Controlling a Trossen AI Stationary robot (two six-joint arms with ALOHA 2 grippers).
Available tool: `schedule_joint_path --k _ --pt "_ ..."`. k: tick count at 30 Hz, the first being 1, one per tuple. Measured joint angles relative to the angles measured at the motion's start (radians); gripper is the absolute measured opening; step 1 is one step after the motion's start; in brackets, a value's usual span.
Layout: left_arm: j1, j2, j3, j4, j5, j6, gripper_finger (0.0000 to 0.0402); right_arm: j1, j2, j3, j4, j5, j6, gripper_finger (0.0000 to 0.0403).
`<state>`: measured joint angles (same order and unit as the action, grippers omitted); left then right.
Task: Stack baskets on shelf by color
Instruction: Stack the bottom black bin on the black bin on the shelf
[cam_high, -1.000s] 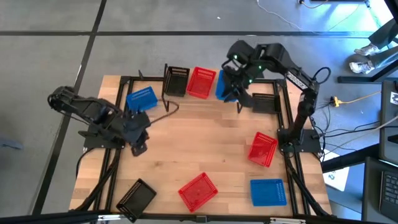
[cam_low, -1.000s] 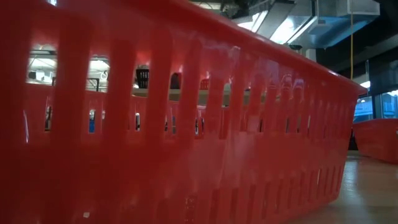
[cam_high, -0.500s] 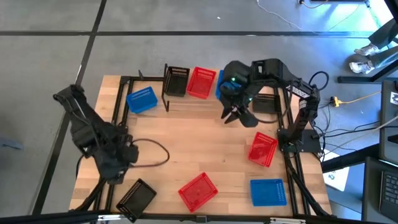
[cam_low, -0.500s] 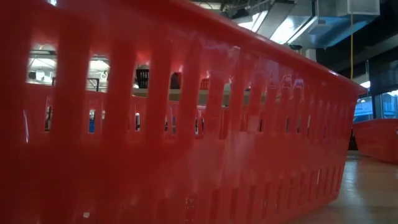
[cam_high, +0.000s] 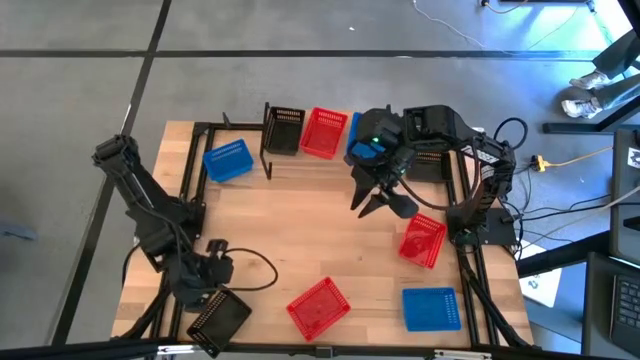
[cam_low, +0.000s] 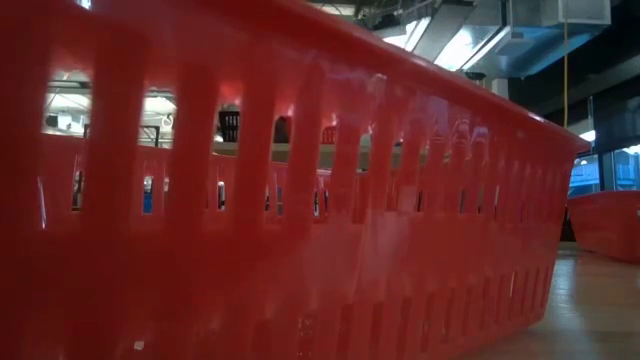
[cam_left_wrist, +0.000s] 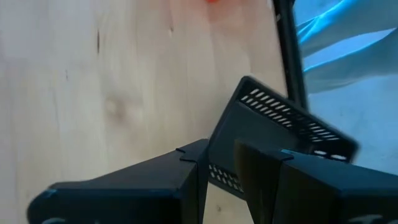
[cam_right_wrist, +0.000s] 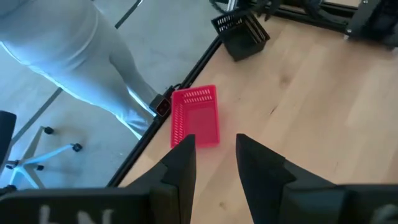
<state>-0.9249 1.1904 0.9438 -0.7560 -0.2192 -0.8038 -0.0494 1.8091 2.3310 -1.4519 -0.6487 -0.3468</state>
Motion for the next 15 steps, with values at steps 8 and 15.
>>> schedule_joint_path --k 8,15 --pt "0.0 0.0 -0.162 0.162 0.012 0.004 0.0066 0.0 0.0 0.0 0.013 0.0 0.029 0.0111" --pt "-0.001 0.0 -0.248 0.278 0.091 0.041 0.0066 0.0 0.0 0.0 0.013 0.0 0.029 0.0111"
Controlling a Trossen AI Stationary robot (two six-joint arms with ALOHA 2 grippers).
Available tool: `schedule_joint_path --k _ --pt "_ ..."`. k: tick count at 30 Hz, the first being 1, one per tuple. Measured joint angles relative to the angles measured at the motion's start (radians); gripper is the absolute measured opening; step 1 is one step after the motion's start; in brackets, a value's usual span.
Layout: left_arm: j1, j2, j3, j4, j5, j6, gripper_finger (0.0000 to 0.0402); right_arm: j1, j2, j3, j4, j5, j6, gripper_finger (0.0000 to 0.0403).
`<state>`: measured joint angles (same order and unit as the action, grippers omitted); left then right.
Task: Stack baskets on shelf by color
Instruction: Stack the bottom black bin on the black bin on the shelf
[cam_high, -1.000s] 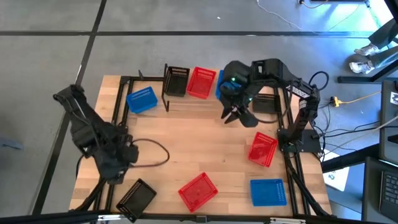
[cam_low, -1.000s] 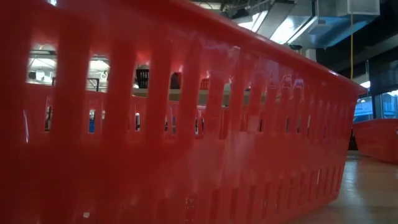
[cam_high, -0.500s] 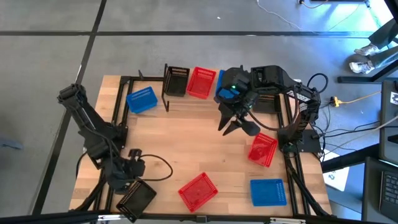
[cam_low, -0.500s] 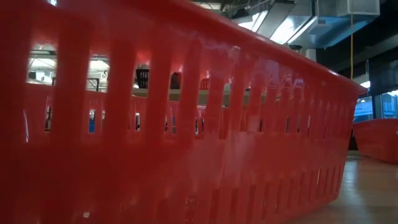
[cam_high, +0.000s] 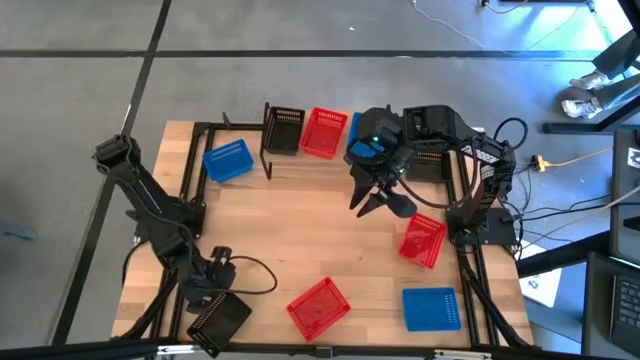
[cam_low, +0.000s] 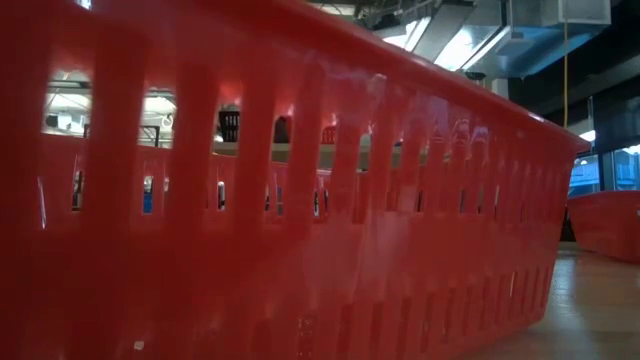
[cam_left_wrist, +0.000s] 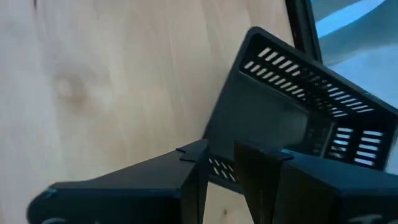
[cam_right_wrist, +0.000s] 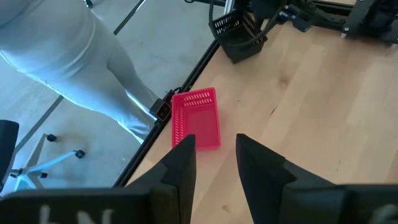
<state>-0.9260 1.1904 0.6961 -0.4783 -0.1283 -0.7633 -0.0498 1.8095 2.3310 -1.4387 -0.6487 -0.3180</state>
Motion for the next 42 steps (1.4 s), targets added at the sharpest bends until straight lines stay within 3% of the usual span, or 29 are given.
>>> schedule_joint_path --k 24,42 --pt "0.0 0.014 -0.041 0.041 -0.012 0.015 0.0066 0.0 0.0 0.0 -0.001 0.001 -0.004 0.0111" --pt "0.0 0.198 -0.041 0.098 -0.012 -0.02 0.0066 0.0 0.0 0.0 -0.004 0.001 -0.004 0.0111"
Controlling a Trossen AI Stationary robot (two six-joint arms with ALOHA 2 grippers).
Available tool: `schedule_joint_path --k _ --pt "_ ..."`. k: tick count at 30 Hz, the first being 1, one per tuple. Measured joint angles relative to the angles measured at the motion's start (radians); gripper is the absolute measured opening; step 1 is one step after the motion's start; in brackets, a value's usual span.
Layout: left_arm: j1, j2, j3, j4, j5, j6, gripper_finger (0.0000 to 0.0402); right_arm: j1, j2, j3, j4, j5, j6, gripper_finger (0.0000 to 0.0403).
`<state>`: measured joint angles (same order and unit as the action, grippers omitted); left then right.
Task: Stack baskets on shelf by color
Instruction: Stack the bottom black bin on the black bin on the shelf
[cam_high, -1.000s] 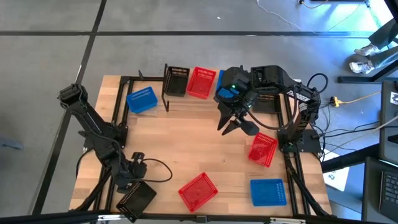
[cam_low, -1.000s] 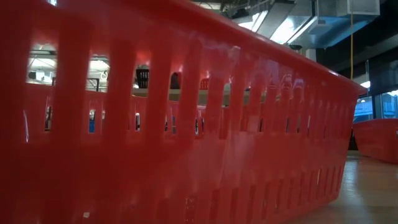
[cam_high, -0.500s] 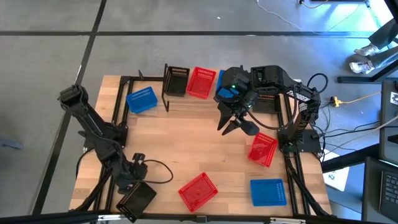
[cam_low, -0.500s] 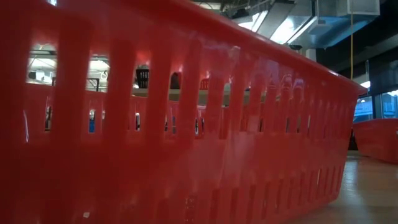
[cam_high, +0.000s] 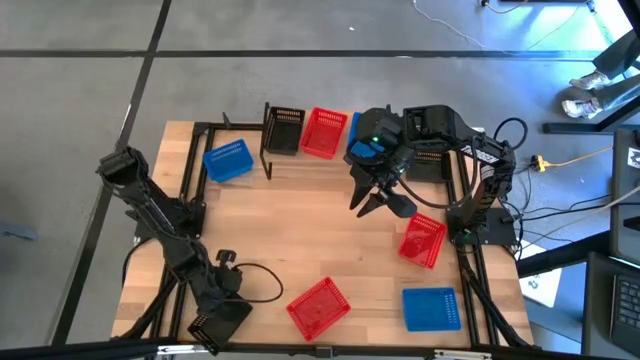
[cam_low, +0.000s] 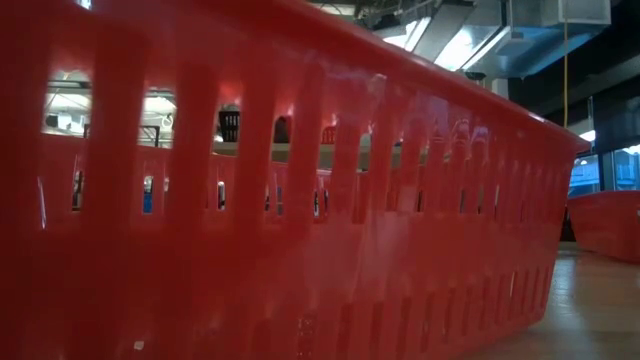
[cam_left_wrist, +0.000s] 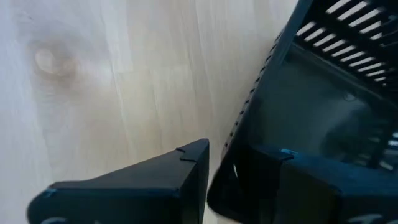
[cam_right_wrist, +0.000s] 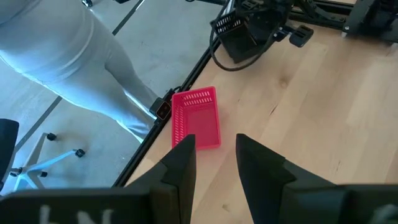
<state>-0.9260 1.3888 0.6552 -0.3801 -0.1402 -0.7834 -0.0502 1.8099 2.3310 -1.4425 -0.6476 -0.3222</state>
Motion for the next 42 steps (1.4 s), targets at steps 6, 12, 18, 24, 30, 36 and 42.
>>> schedule_joint_path --k 6,12,18,24,30,36,42 --pt "0.001 0.027 0.0 0.051 0.0 0.0 0.0066 0.0 0.0 0.0 0.0 0.0 0.0 0.0111" --pt "0.001 0.027 0.0 0.057 -0.02 0.005 0.0066 0.0 0.0 0.0 0.001 0.0 0.0 0.0111" --pt "0.001 0.027 0.0 0.058 -0.022 0.005 0.0049 0.0 0.0 0.0 0.002 0.0 0.0 0.0111" --pt "0.001 0.027 0.0 0.058 -0.021 0.008 0.0005 0.0 0.0 0.0 0.002 0.0 0.0 0.0111" --pt "0.001 0.027 0.0 0.06 -0.026 0.031 0.0001 0.0 0.0 0.0 0.001 0.0 0.005 0.0111" --pt "0.05 0.026 0.001 0.056 0.028 0.031 0.0 0.0 0.0 0.0 0.0 0.0 0.006 0.0111" --pt "0.146 -0.048 0.001 -0.011 0.063 0.035 0.0 0.0 0.0 0.0 -0.001 0.0 0.011 0.0111"
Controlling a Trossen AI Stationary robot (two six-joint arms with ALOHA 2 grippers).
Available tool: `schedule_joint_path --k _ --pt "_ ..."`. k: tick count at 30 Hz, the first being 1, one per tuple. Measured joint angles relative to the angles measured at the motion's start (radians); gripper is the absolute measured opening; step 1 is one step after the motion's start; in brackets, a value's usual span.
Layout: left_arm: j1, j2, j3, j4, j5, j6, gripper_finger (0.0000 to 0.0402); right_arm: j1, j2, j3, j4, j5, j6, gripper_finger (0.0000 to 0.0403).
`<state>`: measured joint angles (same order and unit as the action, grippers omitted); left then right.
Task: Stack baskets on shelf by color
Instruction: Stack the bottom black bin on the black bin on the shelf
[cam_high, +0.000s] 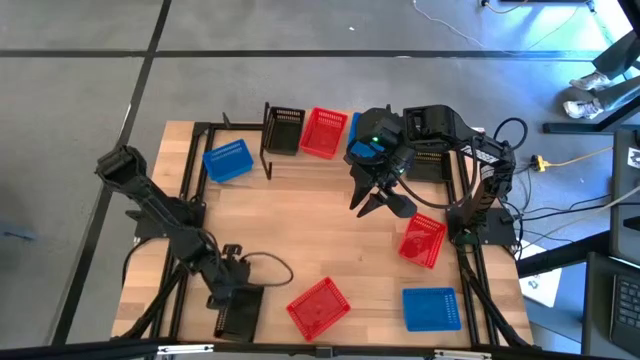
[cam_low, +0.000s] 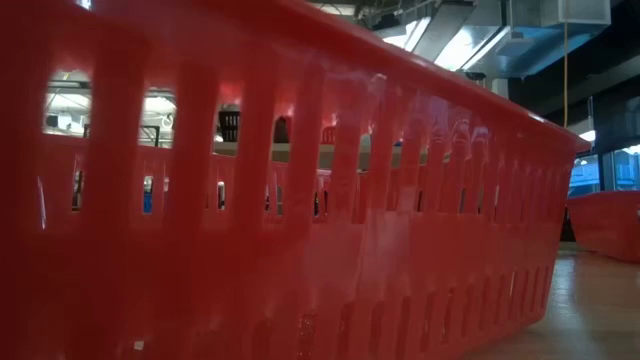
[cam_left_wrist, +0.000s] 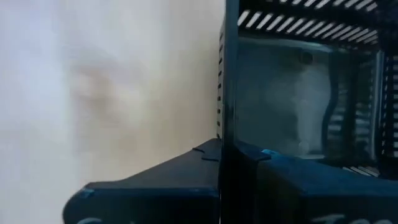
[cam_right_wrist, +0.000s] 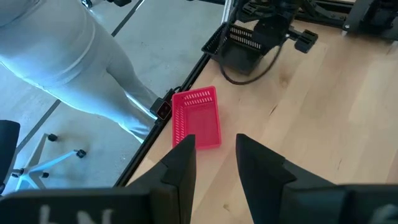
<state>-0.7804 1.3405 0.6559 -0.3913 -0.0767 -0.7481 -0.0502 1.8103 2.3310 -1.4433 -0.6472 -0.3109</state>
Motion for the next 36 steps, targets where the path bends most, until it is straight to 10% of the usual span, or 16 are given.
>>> schedule_joint_path --k 7,17,25,36 --pt "0.087 -0.204 0.047 -0.196 -0.141 0.064 0.0 0.0 0.0 0.0 -0.001 0.135 0.077 0.0111" --pt "0.231 -0.306 0.349 -0.676 -0.704 0.183 0.0 0.009 0.0 0.0 0.005 0.538 0.209 0.0111" --pt "0.378 -0.285 0.418 -0.625 -1.16 0.399 0.0 0.054 0.002 0.0 0.1 0.872 0.381 0.0111" --pt "0.449 -0.237 0.423 -0.328 -1.4 0.68 0.0 0.167 0.083 0.0 0.305 1.128 0.264 0.0111"
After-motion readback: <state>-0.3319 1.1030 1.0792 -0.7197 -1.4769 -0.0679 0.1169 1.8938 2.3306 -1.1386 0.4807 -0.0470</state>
